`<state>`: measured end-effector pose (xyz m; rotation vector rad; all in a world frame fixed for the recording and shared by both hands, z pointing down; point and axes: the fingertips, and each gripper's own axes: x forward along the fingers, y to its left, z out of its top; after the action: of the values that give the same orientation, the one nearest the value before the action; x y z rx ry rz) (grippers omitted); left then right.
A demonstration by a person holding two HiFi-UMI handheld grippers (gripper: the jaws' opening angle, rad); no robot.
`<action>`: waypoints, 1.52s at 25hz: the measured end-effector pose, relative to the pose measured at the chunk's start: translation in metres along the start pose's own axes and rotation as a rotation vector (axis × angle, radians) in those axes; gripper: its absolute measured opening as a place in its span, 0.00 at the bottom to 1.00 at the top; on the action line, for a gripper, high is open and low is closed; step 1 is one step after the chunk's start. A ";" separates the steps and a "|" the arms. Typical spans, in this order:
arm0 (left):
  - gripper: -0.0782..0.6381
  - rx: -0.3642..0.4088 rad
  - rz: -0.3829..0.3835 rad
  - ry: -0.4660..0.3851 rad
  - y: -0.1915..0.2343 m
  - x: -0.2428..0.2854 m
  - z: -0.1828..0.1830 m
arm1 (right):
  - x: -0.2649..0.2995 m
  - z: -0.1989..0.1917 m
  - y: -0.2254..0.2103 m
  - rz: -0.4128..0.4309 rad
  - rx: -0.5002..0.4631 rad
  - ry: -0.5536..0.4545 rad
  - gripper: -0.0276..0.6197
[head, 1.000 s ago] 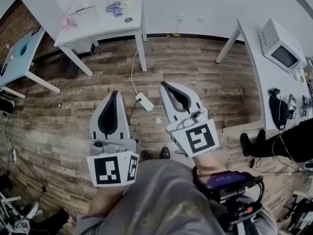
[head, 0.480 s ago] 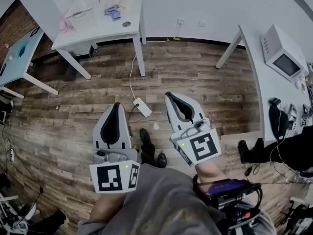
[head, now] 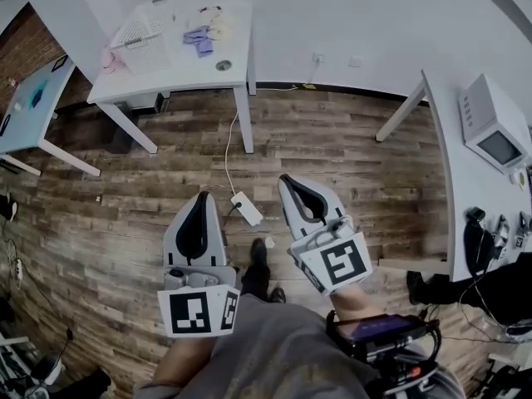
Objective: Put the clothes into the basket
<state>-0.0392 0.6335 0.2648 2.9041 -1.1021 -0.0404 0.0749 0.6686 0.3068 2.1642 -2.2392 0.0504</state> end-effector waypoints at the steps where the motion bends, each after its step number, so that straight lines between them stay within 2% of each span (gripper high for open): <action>1: 0.12 0.001 0.001 0.004 0.006 0.011 -0.001 | 0.011 -0.001 -0.005 -0.004 0.005 0.016 0.05; 4: 0.12 0.002 -0.009 0.008 0.022 0.044 -0.003 | 0.045 -0.005 -0.017 0.000 0.014 0.041 0.05; 7: 0.12 0.003 -0.017 -0.005 0.039 0.076 0.001 | 0.081 0.003 -0.027 0.011 0.006 -0.012 0.05; 14: 0.12 0.007 -0.024 -0.056 0.076 0.131 0.015 | 0.147 0.022 -0.045 0.021 -0.030 -0.057 0.05; 23: 0.12 0.008 -0.043 -0.092 0.094 0.165 0.026 | 0.183 0.035 -0.060 0.007 -0.046 -0.078 0.05; 31: 0.12 -0.002 -0.031 -0.077 0.105 0.196 0.016 | 0.212 0.036 -0.083 0.003 -0.049 -0.077 0.05; 38: 0.12 0.012 -0.007 -0.045 0.117 0.247 0.004 | 0.259 0.020 -0.114 0.031 -0.032 -0.063 0.05</action>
<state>0.0679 0.3824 0.2632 2.9318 -1.1019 -0.1003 0.1805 0.4057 0.2979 2.1450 -2.2899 -0.0530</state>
